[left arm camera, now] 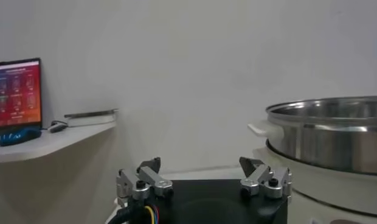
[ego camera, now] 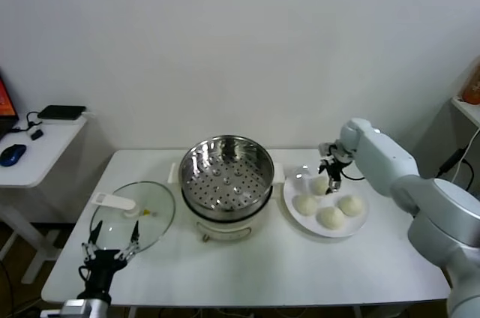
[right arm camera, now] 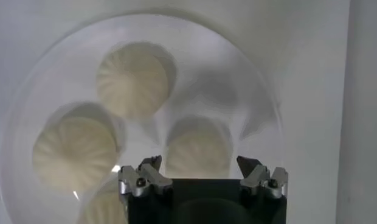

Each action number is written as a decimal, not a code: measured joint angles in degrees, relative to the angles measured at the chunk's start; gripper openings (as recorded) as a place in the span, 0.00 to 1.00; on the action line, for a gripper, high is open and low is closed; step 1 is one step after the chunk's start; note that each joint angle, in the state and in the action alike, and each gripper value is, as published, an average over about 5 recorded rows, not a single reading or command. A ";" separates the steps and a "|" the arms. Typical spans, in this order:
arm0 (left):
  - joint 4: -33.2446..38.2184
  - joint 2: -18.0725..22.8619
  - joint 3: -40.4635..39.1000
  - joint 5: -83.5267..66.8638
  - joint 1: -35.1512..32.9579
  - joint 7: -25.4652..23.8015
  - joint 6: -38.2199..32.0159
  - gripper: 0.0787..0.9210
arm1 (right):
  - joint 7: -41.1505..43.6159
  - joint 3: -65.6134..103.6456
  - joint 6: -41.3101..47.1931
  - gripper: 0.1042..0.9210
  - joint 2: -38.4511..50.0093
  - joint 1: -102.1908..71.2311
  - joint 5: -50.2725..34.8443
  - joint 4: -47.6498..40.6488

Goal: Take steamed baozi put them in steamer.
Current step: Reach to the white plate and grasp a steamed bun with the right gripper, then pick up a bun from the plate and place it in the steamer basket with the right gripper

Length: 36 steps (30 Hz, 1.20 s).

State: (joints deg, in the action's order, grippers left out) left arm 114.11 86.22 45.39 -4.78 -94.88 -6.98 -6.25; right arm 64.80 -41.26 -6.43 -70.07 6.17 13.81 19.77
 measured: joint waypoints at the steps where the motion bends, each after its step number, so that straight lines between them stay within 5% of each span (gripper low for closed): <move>1: -0.02 0.01 -0.01 0.00 -0.01 0.01 -0.01 0.88 | -0.01 0.17 0.01 0.88 -0.11 -0.04 0.16 -0.19; 36: -0.25 0.28 0.16 0.02 -0.44 0.29 -0.42 0.88 | -0.31 2.72 0.31 0.67 -0.44 -0.41 1.60 -1.04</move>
State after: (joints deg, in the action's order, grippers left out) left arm 113.86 86.51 45.55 -4.76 -95.32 -6.69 -6.67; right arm 64.48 -38.53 -6.12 -70.51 5.76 15.41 18.73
